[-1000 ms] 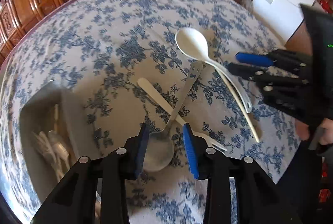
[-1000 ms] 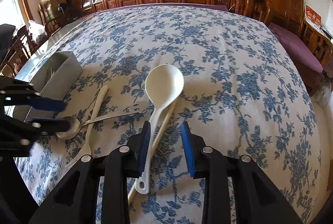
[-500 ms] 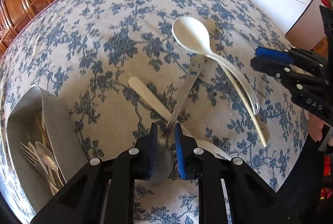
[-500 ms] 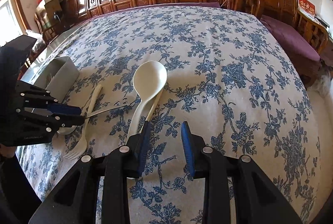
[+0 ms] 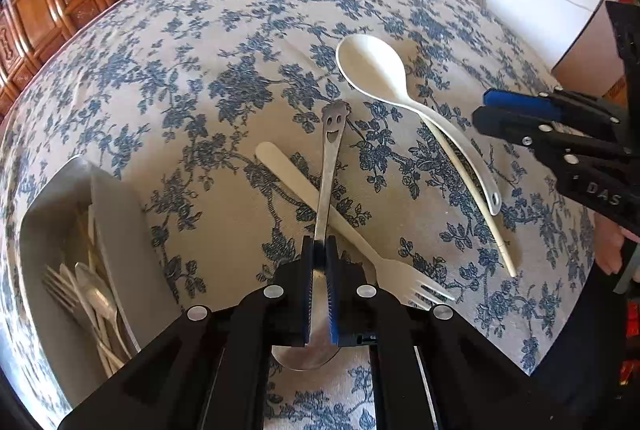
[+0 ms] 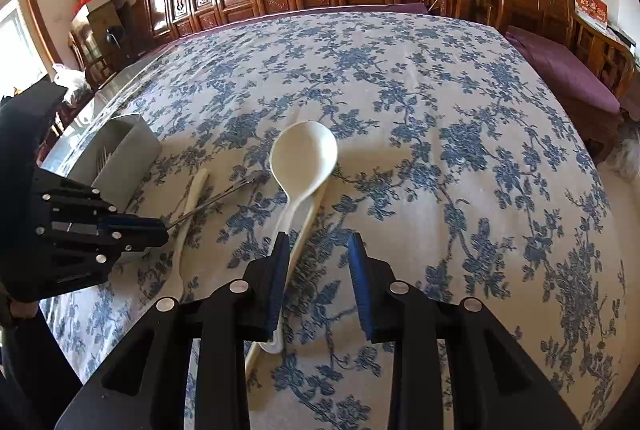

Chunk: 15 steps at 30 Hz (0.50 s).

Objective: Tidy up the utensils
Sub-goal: 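Grasp the smiley-face metal spoon with the left gripper while the right gripper lifts the white spoon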

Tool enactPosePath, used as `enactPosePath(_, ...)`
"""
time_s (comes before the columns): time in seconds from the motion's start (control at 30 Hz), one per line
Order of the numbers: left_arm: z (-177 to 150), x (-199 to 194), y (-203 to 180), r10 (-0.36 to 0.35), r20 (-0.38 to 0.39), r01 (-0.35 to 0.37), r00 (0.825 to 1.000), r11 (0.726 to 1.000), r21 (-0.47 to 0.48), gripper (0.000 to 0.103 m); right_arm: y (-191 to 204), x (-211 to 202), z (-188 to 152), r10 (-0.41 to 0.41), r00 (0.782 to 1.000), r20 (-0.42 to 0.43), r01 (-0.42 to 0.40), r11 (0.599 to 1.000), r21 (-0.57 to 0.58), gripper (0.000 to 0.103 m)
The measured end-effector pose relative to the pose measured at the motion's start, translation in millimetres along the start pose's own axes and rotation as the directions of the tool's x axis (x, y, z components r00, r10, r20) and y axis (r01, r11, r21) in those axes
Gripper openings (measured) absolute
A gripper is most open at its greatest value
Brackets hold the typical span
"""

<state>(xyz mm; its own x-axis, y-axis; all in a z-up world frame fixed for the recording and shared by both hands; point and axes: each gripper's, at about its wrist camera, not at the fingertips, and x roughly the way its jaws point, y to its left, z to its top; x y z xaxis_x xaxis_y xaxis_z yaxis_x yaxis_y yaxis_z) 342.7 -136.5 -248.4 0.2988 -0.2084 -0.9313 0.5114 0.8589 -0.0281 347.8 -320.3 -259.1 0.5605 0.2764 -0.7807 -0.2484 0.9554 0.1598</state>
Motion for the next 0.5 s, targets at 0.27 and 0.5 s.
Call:
enactPosePath(0.27,-14,-30,1,-0.017,0.072,0.021,0.997,0.998,-0.051,0.005,15,20,9,0.015,0.999,-0.030,-0.015,1.000,0.007,0.033)
enactPosePath(0.5,-23,-54,6,-0.029,0.116,0.040,0.993,0.994,-0.099,0.005,27,37,13,-0.057,0.996,-0.069,0.053,0.996,-0.066,0.033)
